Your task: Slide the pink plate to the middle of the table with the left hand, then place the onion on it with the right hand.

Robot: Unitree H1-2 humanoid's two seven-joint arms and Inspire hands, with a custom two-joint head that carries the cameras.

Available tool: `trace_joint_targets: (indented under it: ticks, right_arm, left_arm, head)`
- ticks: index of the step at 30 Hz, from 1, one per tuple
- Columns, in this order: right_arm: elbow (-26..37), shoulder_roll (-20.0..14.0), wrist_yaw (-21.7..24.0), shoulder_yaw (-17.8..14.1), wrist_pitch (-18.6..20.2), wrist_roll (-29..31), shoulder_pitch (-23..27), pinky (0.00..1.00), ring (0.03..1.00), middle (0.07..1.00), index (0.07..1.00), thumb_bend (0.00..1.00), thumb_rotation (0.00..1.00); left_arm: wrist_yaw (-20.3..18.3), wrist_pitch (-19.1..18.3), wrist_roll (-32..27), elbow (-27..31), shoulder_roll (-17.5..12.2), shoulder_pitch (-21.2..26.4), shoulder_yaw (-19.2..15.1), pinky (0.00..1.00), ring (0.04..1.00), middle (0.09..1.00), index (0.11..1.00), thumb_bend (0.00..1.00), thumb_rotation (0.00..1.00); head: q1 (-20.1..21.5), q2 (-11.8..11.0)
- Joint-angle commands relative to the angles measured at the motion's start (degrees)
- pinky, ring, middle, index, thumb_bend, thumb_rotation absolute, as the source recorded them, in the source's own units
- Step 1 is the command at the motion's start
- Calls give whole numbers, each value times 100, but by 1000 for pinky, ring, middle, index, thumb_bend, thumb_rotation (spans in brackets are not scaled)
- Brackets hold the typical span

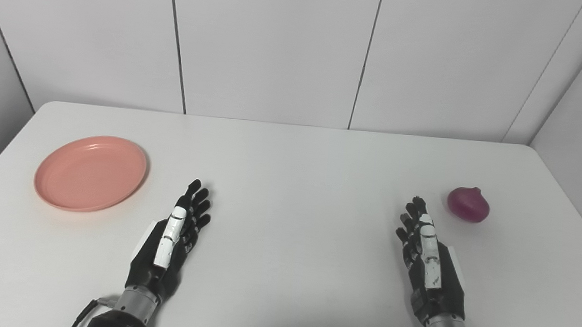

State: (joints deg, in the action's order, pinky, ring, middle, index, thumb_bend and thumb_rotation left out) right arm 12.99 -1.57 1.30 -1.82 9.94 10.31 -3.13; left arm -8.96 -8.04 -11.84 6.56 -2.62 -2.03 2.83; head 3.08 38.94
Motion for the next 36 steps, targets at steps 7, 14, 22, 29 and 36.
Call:
trace_joint_targets:
  ticks: [7, 14, 22, 29, 36]
  right_arm:
    - [166, 63, 39, 22, -96, 22, 69, 1000, 1000, 1000, 1000, 254, 1000]
    - [178, 44, 45, 29, -94, 8, 72, 1000, 1000, 1000, 1000, 256, 1000]
    - [163, 59, 39, 24, -118, 19, 63, 1000, 1000, 1000, 1000, 255, 1000]
    - [150, 55, 41, 25, -111, 8, 66, 1000, 1000, 1000, 1000, 259, 1000]
    - [163, 67, 30, 37, -114, -14, 63, 1000, 1000, 1000, 1000, 251, 1000]
  left_arm:
    - [57, 151, 50, 26, 124, -328, 34, 1000, 1000, 1000, 1000, 477, 981]
    - [49, 158, 7, 27, 127, -332, 33, 1000, 1000, 1000, 1000, 466, 976]
    - [46, 176, -10, 7, 136, -334, 34, 1000, 1000, 1000, 1000, 458, 978]
    - [53, 192, -1, -3, 140, -334, 37, 1000, 1000, 1000, 1000, 461, 968]
    - [42, 207, -4, -21, 131, -331, 41, 1000, 1000, 1000, 1000, 461, 978]
  head:
    - [-16, -16]
    - [-18, -18]
    - [-16, -28]
    - [-21, -26]
    - [-26, -41]
